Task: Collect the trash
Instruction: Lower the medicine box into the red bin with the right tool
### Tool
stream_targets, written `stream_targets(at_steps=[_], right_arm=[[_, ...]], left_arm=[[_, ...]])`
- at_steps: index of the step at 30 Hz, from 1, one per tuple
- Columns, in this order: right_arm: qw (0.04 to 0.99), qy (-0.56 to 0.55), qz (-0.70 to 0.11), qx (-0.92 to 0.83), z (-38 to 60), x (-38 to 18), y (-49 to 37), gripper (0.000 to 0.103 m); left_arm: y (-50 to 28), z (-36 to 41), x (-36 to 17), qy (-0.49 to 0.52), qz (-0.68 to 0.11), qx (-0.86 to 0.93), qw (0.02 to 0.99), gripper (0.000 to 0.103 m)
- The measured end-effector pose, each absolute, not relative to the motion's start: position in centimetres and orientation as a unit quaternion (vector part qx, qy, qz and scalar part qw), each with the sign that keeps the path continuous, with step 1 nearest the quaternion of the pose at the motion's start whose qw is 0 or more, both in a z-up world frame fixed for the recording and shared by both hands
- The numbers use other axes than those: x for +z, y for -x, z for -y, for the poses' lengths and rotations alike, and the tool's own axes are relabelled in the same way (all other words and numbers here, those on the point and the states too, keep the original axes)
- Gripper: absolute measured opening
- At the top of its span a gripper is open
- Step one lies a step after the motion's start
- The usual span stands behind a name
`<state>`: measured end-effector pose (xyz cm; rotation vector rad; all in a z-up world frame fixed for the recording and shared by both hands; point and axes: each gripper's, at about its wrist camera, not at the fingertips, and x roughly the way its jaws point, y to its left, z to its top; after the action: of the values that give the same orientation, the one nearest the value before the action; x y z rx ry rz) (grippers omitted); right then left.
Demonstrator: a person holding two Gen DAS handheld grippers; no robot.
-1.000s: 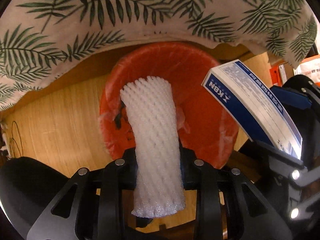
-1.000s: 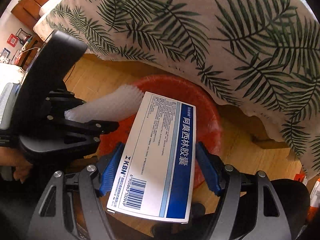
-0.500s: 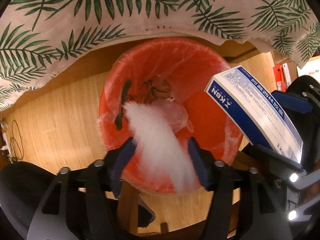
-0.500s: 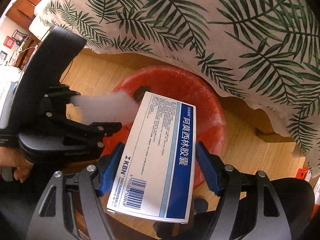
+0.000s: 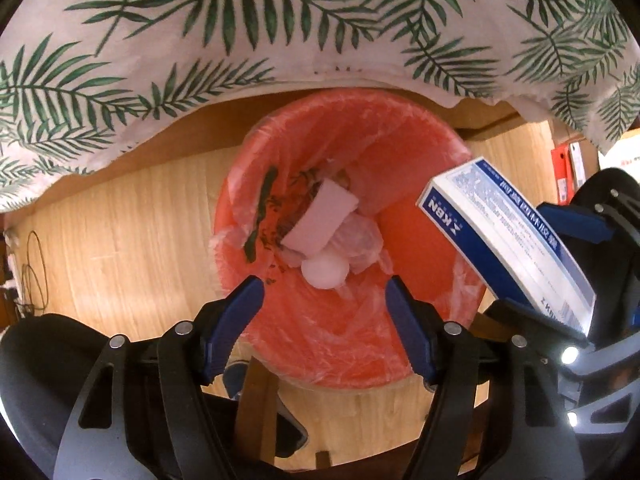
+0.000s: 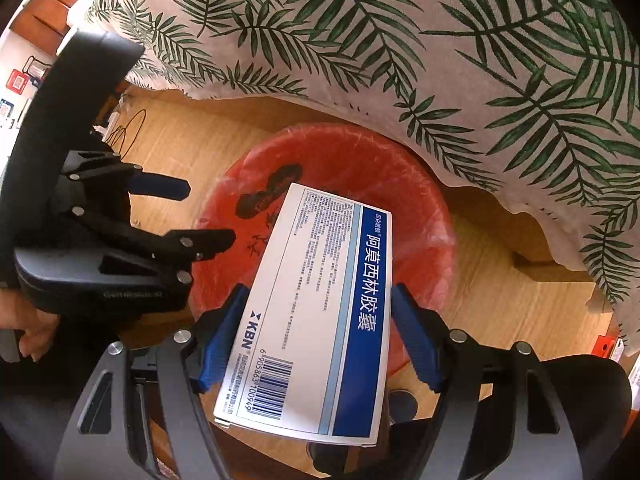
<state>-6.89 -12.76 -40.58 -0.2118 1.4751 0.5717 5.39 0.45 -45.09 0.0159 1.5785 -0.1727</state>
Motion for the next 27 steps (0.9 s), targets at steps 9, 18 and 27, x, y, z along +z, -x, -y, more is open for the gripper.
stream_targets(at_steps=[9,18,27], right_arm=[[0.685,0.106,-0.667,0.273,11.6,-41.6,6.9,0.072],[0.674,0.107,-0.677,0.275,10.9,-42.9,6.8,0.072],[0.674,0.105,-0.678,0.273,10.8,-43.0,6.9,0.089]], left_arm=[[-5.5,-1.3,-44.4,-0.003,-0.699,-0.052,0.713,0.073],[-5.8,-1.8,-44.5,0.002,-0.699,-0.039,0.714,0.075],[-5.9,-2.3,-44.6,0.008,-0.698,-0.030,0.715,0.075]])
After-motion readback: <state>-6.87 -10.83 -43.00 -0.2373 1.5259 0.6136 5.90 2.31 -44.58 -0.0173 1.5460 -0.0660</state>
